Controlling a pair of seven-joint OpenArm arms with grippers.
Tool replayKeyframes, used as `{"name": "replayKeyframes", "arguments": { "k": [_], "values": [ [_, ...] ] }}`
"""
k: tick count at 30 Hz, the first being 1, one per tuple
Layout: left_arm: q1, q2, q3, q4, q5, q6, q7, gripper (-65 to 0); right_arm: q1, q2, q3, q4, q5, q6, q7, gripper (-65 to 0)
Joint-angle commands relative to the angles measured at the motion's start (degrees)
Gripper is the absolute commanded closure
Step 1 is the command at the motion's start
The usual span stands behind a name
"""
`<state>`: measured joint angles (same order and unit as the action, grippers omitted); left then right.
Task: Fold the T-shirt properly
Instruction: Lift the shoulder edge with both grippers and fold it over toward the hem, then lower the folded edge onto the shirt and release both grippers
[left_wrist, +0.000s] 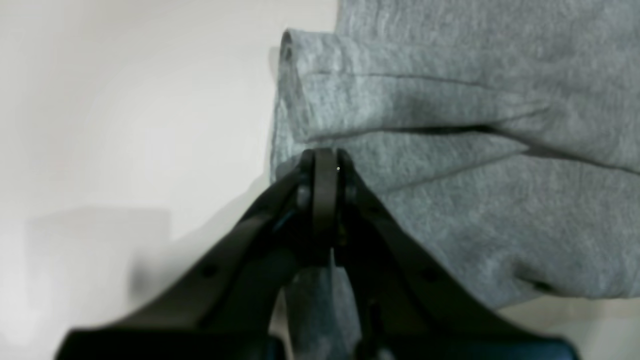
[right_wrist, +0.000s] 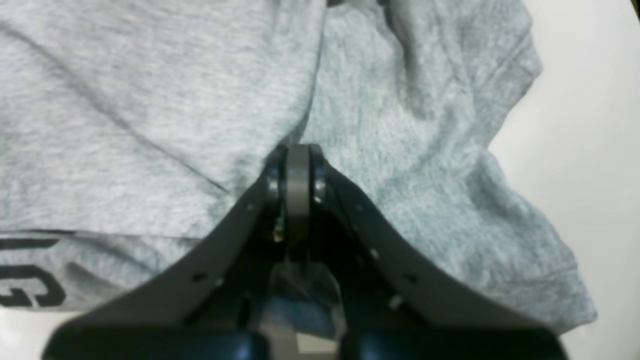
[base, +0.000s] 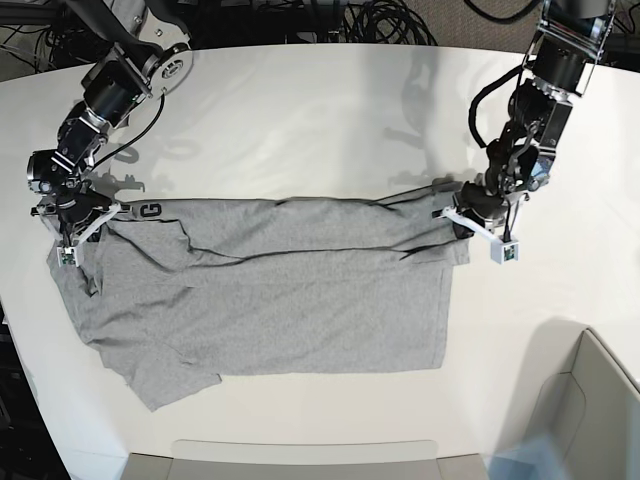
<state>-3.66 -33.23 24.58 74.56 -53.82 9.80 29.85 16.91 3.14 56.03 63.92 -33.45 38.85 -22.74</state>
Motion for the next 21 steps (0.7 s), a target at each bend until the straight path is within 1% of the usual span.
{"name": "replayKeyframes", "arguments": {
  "k": [1, 3, 5, 6, 8, 11, 12, 18, 19, 21],
  "values": [
    [2.21, -1.01, -1.59, -0.06, 0.59, 2.29, 4.04, 0.0, -0.77, -1.25, -0.16, 1.18, -1.41, 1.15, -2.53, -0.8],
    [5.20, -1.10, -5.02, 1.00, 0.68, 2.29, 4.04, 0.0, -2.27, -3.36, -0.16, 4.08, -1.93, 1.15, -2.53, -0.8],
    [7.66, -1.18, -8.01, 2.75, 0.68, 2.20, 4.04, 0.0, -3.15, -5.64, -0.16, 6.37, -4.48, 1.15, -2.44, -0.8],
    [8.80, -1.98, -9.33, 3.98, 0.68, 2.20, 4.22, 0.0, -3.15, -6.70, -0.16, 7.42, -6.06, 1.15, -2.44, -0.8],
    [10.83, -3.47, -10.47, 6.71, 0.68, 2.20, 4.40, 0.0, -3.50, -8.98, -0.07, 9.62, -8.70, 1.15, -2.44, -0.8],
    [13.55, -4.00, -12.58, 8.91, 0.50, 2.20, 4.57, 0.0, -5.35, -11.71, -0.07, 13.49, -9.67, 1.15, -2.44, -0.8],
    [14.61, -4.00, -13.55, 9.08, 0.50, 2.20, 4.57, 0.0, -6.14, -12.14, -0.07, 14.63, -9.76, 1.15, -2.44, -0.8],
    [21.02, -4.00, -17.94, 9.26, 0.68, 2.11, 4.04, 0.0, -11.15, -12.14, 0.19, 16.04, -9.76, 1.15, -2.27, -0.8],
    [21.73, -4.00, -18.82, 9.35, 0.68, 1.49, 4.04, 0.0, -12.03, -12.14, 0.28, 16.56, -9.76, 1.15, -2.18, -0.8],
    [22.78, -4.00, -21.11, 9.35, 0.68, -2.46, 4.04, 0.0, -14.05, -12.14, 0.19, 18.15, -9.67, 1.15, -2.18, -0.8]
  ]
}}
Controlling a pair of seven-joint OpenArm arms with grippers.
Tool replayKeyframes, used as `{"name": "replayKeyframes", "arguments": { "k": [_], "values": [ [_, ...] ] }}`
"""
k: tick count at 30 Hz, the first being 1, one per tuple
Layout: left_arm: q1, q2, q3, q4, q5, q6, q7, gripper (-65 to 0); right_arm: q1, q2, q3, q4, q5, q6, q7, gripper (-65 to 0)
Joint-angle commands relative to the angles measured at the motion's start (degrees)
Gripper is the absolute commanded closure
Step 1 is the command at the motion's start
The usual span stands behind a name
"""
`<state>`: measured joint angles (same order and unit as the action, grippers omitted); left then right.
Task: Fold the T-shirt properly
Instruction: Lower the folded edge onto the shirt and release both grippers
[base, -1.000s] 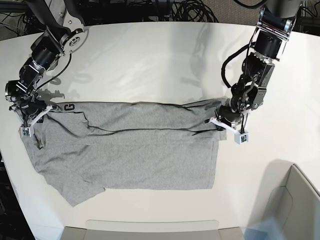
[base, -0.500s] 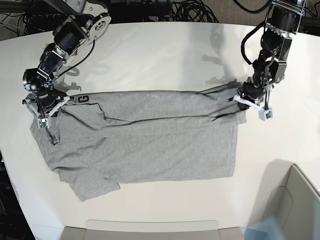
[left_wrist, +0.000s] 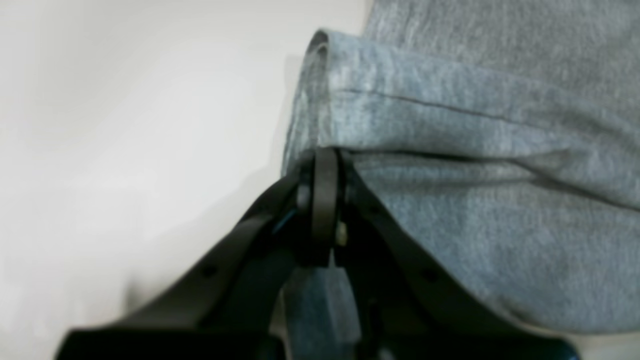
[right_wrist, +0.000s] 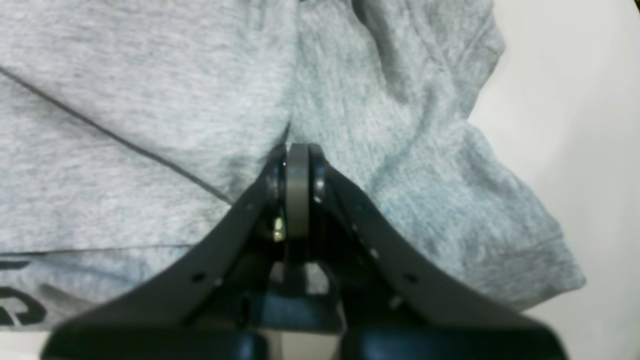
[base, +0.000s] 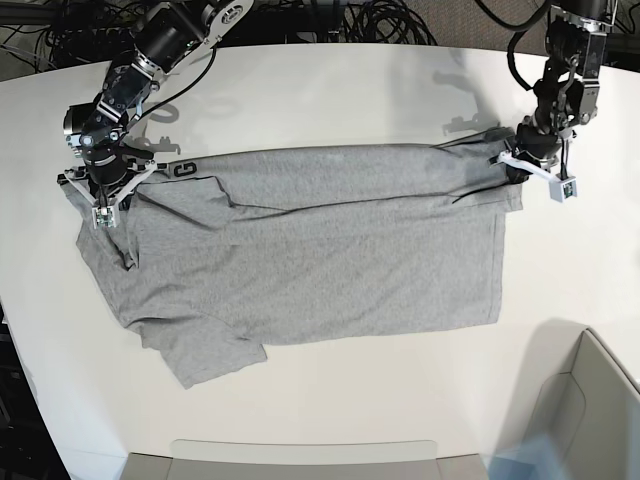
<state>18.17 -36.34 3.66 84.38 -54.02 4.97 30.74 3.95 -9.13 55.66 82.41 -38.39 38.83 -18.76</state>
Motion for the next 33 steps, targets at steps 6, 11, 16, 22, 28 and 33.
{"name": "replayKeyframes", "arguments": {
  "k": [6, 11, 16, 22, 28, 33],
  "values": [
    [5.69, -0.63, -8.45, -0.38, 0.88, -3.61, 3.85, 0.0, -5.13, 0.13, 0.56, 3.52, -2.88, 1.17, -6.33, -0.8],
    [5.87, -0.63, -9.07, -0.38, 0.88, -3.61, 3.85, 0.0, -7.68, 0.13, 0.65, 5.90, -2.53, 1.17, -6.42, -0.8],
    [5.87, -0.54, -9.24, 1.91, 0.88, -3.43, 3.85, 0.0, -7.95, 0.13, 0.74, 5.90, -0.33, 1.17, -6.51, -0.8],
    [7.80, -0.45, -8.72, 16.50, 0.88, -3.43, 3.32, 0.0, -7.24, 0.13, 0.39, 5.98, -0.33, 1.17, -6.51, -0.8],
    [0.68, 2.45, 1.04, 23.45, 1.32, -3.26, 6.66, 0.0, -6.19, 0.13, 0.47, 5.98, -0.33, 1.17, -6.51, -0.8],
    [-7.23, 6.40, 12.12, 13.51, 9.40, -3.26, 9.83, 0.0, -5.57, 0.20, 0.74, 5.90, -0.33, 1.17, -6.51, -0.8]
  ]
}}
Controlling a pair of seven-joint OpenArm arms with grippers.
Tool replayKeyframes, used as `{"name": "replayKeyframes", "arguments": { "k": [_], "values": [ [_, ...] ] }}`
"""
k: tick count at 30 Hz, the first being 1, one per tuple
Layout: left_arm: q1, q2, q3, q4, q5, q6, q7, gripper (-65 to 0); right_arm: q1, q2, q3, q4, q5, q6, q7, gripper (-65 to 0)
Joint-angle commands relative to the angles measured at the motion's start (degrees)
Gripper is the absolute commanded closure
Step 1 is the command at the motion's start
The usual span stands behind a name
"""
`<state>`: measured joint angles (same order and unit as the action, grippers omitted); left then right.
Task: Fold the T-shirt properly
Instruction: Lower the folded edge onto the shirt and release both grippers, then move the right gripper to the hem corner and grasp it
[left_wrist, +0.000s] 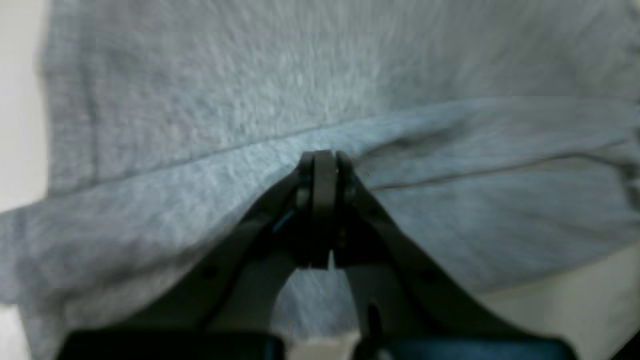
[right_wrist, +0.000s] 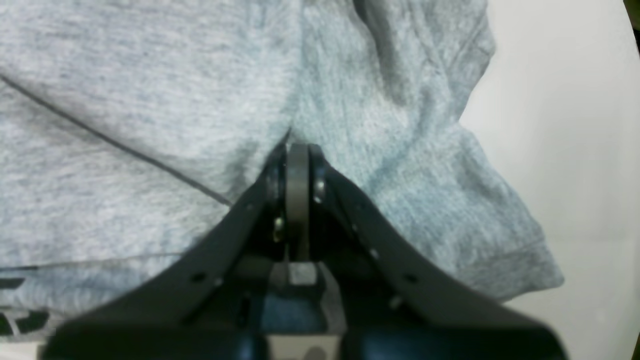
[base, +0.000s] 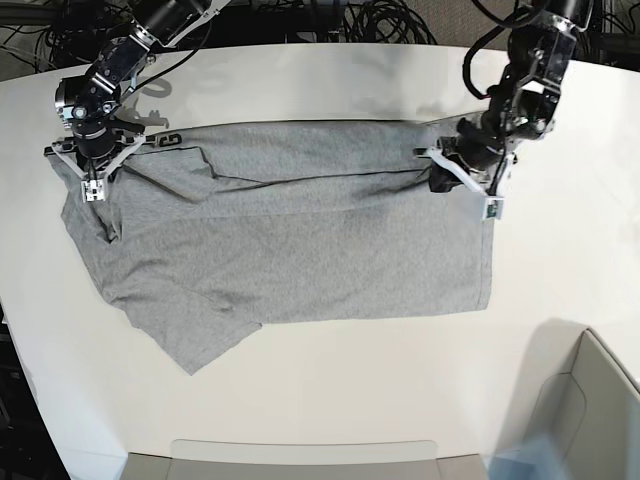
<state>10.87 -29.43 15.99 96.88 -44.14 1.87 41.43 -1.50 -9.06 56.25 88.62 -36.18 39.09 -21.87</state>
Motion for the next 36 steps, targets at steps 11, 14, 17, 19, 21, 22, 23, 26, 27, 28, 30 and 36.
{"name": "replayKeyframes", "arguments": {
  "k": [11, 14, 17, 19, 21, 22, 23, 26, 27, 28, 30, 36],
  "values": [
    [3.94, 1.96, -2.76, -7.61, 7.52, -0.59, -0.86, 0.0, -0.57, 0.06, -0.91, -0.58, -4.74, 0.91, -3.32, -0.8],
    [6.49, 1.87, -6.45, -8.40, 7.52, -0.68, -0.86, 0.0, -1.89, 0.06, -4.86, -0.58, -5.71, 0.91, -3.41, -0.8],
    [8.25, 0.02, -8.74, -8.31, 7.52, -2.00, -0.86, 0.0, -3.65, 0.06, -9.00, -0.40, -5.62, 0.91, -3.41, -0.8],
    [9.30, -0.59, -10.32, -8.31, 7.52, -5.43, -0.86, 0.0, -4.70, 0.06, -11.02, -0.40, -5.62, 0.91, -3.49, -0.8],
    [11.06, -0.50, -13.22, -8.40, 7.52, -8.07, -0.86, 0.0, -5.49, 0.06, -12.25, -0.40, -5.62, 0.91, -3.49, -0.8],
    [11.76, -0.50, -14.27, -8.40, 7.52, -8.95, -0.86, 0.0, -5.76, 0.06, -12.42, -0.40, -5.62, 0.91, -3.49, -0.8],
    [12.29, -0.50, -14.98, -8.40, 7.52, -9.65, -0.86, 0.0, -5.76, 0.06, -12.42, -0.40, -5.53, 0.91, -3.49, -0.8],
    [12.38, -0.50, -15.50, -8.31, 7.52, -10.35, -0.86, 0.0, -5.49, 0.06, -12.25, -0.14, -4.12, 0.91, -7.36, -0.8],
    [12.29, -0.50, -15.42, -8.13, 7.52, -10.35, -0.68, 0.0, -5.40, 0.06, -11.63, 0.57, -2.45, 0.91, -10.00, -0.8],
    [12.29, -0.50, -15.42, -7.96, 7.52, -10.35, -0.59, 0.0, -4.96, 0.06, -10.75, 1.71, -0.69, 0.91, -11.76, -0.8],
    [12.20, -0.50, -15.86, -6.81, 7.52, -10.35, -0.59, 0.0, -4.26, 0.06, -9.08, 4.96, 1.50, 0.91, -14.22, -0.8],
    [12.20, -0.42, -16.03, 2.42, 7.35, -10.00, -0.42, 0.0, -1.98, 0.06, -6.27, 14.90, 9.06, 0.91, -14.48, -0.8]
  ]
}}
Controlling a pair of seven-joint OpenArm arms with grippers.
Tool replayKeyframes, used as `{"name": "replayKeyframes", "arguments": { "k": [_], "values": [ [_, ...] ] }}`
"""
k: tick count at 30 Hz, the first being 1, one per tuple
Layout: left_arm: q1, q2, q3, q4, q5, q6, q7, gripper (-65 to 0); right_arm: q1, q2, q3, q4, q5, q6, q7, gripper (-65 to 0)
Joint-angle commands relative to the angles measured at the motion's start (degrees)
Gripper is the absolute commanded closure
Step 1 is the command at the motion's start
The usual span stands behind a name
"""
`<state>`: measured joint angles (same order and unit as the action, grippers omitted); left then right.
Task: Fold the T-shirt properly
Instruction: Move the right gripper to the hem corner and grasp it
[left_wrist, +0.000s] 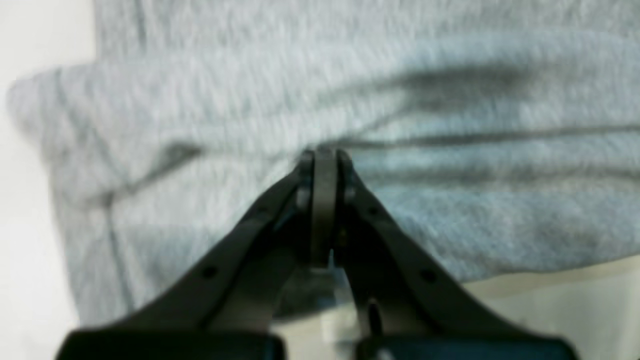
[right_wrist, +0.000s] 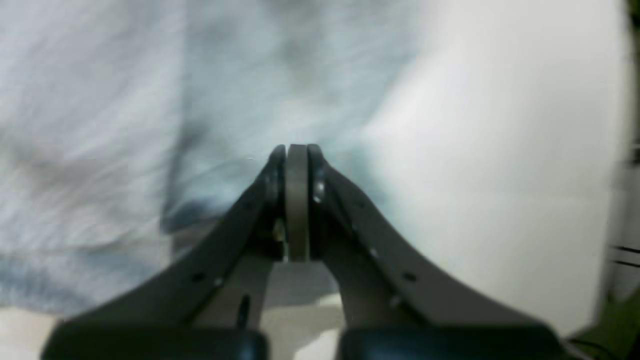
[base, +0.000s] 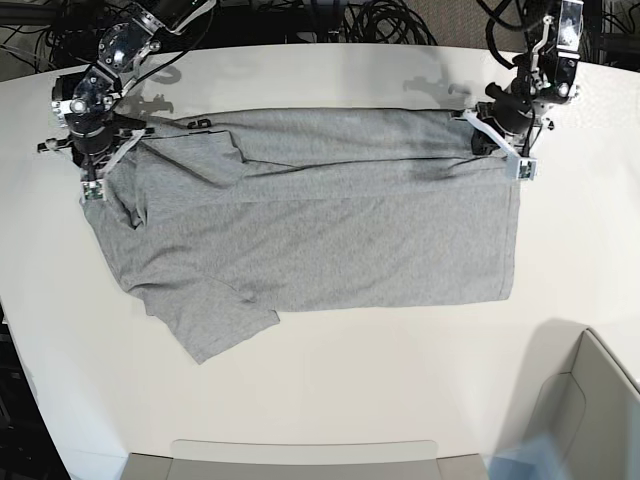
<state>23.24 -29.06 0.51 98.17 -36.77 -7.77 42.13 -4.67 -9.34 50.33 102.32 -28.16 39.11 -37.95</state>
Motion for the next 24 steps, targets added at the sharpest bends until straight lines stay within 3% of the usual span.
{"name": "replayKeyframes", "arguments": {
  "k": [1, 9, 11, 15, 18, 24],
  "values": [
    [-0.26, -0.79, -0.56, 2.36, -0.02, -0.27, -1.03, 0.0, 1.81, 0.34, -0.17, 2.86, 1.66, 0.89, 1.60, -0.8],
    [-1.05, -0.52, -3.02, 7.46, -0.02, -0.27, -1.03, 0.0, 8.31, 0.51, -0.08, 9.02, 1.48, 0.89, 1.60, -1.4],
    [-3.95, -0.44, -3.19, 7.37, 0.16, -0.27, -0.94, 0.0, 11.92, 1.04, -0.35, 7.87, 0.78, 0.89, 1.60, -4.8],
    [-7.55, -0.44, -3.63, 7.37, 0.16, -0.27, 3.45, -0.7, 22.20, 1.48, -0.52, 0.40, -5.82, 0.89, 1.69, -21.1],
    [-9.93, -0.44, -3.37, 7.37, 0.07, -0.27, 5.56, -8.7, 27.48, 3.59, -4.83, -7.07, -9.68, 0.89, 1.78, -29.6],
    [-10.45, -0.44, -3.63, 7.37, 0.16, -0.27, 5.56, -9.9, 34.60, 6.31, -11.34, -25.36, -9.77, 0.89, 1.87, -30.1]
  ]
}}
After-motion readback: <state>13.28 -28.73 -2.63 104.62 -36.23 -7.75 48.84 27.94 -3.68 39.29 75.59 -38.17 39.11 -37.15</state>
